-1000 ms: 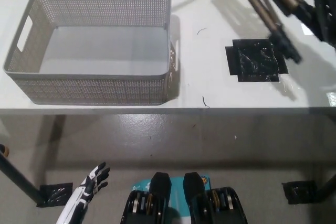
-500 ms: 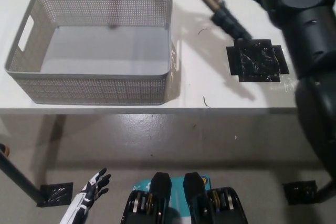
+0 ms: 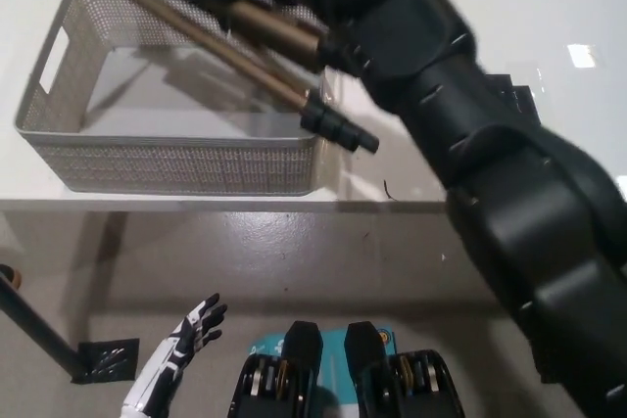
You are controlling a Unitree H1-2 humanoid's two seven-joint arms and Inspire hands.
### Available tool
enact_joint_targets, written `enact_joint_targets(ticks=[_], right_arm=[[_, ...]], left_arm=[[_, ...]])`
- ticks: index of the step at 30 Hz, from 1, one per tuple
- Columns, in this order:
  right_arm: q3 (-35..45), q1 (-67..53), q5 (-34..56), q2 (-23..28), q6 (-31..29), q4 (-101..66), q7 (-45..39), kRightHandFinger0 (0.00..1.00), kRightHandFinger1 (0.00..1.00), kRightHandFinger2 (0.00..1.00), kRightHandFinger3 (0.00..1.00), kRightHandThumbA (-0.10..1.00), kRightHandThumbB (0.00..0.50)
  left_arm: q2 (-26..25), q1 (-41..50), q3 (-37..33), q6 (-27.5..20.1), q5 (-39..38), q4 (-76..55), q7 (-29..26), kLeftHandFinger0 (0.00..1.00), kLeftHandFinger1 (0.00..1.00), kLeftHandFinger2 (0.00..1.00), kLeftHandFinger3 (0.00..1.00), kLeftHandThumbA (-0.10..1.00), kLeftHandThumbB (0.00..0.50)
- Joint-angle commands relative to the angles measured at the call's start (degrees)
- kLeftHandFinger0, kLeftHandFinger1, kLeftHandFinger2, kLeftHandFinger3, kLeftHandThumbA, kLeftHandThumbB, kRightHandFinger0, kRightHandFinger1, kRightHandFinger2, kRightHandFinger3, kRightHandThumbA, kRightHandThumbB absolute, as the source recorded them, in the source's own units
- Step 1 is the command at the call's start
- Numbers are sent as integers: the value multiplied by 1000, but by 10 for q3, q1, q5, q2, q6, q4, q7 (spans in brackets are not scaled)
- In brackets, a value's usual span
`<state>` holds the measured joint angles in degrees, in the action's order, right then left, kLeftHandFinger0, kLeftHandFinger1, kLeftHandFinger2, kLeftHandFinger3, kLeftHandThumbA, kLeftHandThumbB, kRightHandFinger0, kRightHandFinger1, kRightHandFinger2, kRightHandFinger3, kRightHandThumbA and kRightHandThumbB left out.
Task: The robot uses its right hand to pick the tripod on the desk and places it into a rectangular container on the left.
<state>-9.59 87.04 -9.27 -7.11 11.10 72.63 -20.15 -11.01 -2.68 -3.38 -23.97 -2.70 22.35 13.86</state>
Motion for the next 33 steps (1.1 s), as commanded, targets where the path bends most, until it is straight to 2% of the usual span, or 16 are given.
enact_joint_targets(ticks=[1, 2, 4, 5, 7, 8, 9, 12, 13, 17, 20, 21, 23, 26, 32, 33], right_arm=[[-32, 28, -38, -7, -61, 15, 70, 511, 787, 931, 954, 111, 310], [-35, 22, -33, -6, -59, 19, 44, 768, 1000, 1000, 1000, 315, 361], [-47, 15, -33, -2, -38, 21, 8, 1000, 1000, 1000, 1000, 476, 430], [-50, 4, -34, 3, -43, 21, 8, 1000, 1000, 1000, 1000, 528, 470], [-57, -5, -39, 14, -49, 19, 12, 1000, 1000, 1000, 1000, 653, 477], [-58, -5, -39, 15, -49, 18, 12, 1000, 1000, 1000, 1000, 651, 474], [-62, -12, -43, 23, -53, 15, 16, 1000, 1000, 1000, 1000, 714, 449], [-67, -21, -47, 34, -70, 11, 30, 1000, 1000, 1000, 1000, 771, 436], [-77, -23, -59, 41, -79, 5, 39, 1000, 1000, 1000, 1000, 844, 435], [-76, -29, -57, 54, -86, -2, 44, 1000, 1000, 1000, 1000, 986, 500], [-69, -24, -56, 63, -92, -16, 59, 1000, 1000, 1000, 1000, 1000, 480], [-58, -19, -47, 70, -118, -22, 66, 1000, 1000, 1000, 1000, 1000, 472], [-31, -17, -21, 80, -112, -61, 57, 1000, 1000, 1000, 1000, 1000, 449], [38, -25, 29, 107, -94, -193, 47, 1000, 1000, 1000, 1000, 1000, 445], [148, -74, 111, 165, -18, -530, 28, 1000, 1000, 1000, 1000, 1000, 350], [174, -92, 134, 179, 1, -591, 26, 1000, 1000, 1000, 1000, 1000, 387]], left_arm=[[1, -2, -9, 4, -2, -20, 11, 1000, 1000, 1000, 1000, 1000, 500], [0, -2, -11, -2, 7, -21, 9, 1000, 1000, 1000, 1000, 1000, 500], [1, -2, -16, -4, 13, -24, 7, 1000, 1000, 1000, 1000, 1000, 500], [0, -1, -19, 3, 13, -30, 8, 1000, 1000, 1000, 1000, 1000, 500], [0, -9, -21, 5, 10, -25, 10, 1000, 1000, 1000, 1000, 1000, 500], [-1, -10, -22, 6, 10, -25, 10, 1000, 1000, 1000, 1000, 1000, 500], [-1, -10, -23, 6, 10, -22, 11, 1000, 1000, 1000, 1000, 1000, 500], [0, -12, -26, 7, 17, -19, 5, 1000, 1000, 1000, 1000, 1000, 500], [0, -11, -27, 6, 17, -19, 5, 1000, 1000, 1000, 1000, 1000, 500], [1, -10, -29, -1, 21, -9, 2, 1000, 1000, 1000, 1000, 1000, 500], [3, -5, -30, -15, 20, 0, 4, 1000, 1000, 1000, 1000, 1000, 500], [3, -2, -31, -16, 21, 0, 3, 1000, 1000, 1000, 1000, 1000, 500], [5, 3, -29, -15, 17, 1, 2, 1000, 1000, 1000, 1000, 1000, 500], [10, 5, -27, -18, 20, 3, -4, 1000, 1000, 1000, 1000, 1000, 500], [1, -2, -22, -21, 23, 10, -5, 1000, 1000, 1000, 1000, 1000, 500], [0, 1, -22, -25, 25, 12, -6, 1000, 1000, 1000, 1000, 1000, 500]])
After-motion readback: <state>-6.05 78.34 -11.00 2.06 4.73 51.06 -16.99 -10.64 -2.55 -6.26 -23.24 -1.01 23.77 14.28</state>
